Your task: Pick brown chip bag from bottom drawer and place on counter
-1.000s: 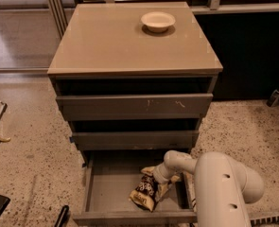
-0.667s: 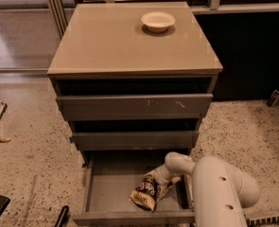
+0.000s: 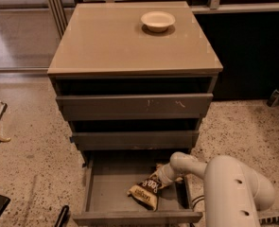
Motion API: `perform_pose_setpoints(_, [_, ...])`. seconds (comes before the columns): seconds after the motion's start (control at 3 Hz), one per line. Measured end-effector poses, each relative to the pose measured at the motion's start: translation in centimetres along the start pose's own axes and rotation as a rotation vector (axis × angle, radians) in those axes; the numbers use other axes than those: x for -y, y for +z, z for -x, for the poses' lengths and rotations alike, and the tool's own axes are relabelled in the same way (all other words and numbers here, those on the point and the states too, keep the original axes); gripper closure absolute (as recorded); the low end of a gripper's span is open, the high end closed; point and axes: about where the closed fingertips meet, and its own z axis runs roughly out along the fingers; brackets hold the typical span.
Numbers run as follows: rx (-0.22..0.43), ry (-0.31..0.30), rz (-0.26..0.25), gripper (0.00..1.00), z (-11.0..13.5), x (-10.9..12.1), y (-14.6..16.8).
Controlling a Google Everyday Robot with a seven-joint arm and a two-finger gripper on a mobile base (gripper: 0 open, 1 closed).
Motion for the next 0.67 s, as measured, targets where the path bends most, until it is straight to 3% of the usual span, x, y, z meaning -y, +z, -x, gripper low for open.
perform_pose_setpoints(0.33, [-0.039, 0.042, -0.053, 1.0, 0.7, -0.2, -6.2])
perform_pose_setpoints(0.67, [-0.105, 0.05, -0.061, 1.0, 2.1, -0.5, -13.5])
